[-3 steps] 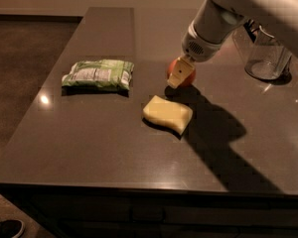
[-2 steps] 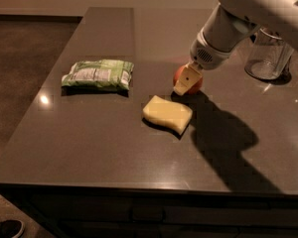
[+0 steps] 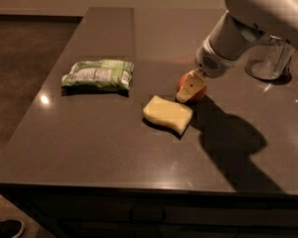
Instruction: Move apple near sponge
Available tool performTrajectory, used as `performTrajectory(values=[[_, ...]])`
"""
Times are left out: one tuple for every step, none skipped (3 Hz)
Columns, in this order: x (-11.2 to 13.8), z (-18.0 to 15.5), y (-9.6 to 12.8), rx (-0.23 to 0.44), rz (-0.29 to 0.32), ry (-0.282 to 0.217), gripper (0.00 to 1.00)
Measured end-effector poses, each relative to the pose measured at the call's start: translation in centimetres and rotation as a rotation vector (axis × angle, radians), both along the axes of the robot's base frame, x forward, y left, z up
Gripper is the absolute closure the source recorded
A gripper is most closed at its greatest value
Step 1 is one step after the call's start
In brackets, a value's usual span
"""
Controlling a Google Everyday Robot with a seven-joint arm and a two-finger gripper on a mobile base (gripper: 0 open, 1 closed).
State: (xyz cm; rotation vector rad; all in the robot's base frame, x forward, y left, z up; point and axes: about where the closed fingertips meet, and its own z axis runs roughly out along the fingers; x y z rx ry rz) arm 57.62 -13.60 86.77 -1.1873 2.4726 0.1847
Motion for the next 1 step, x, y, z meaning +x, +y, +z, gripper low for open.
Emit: performTrajectory(values=[[-0.05, 0.0, 0.03, 0.001, 0.0, 0.001, 0.0]])
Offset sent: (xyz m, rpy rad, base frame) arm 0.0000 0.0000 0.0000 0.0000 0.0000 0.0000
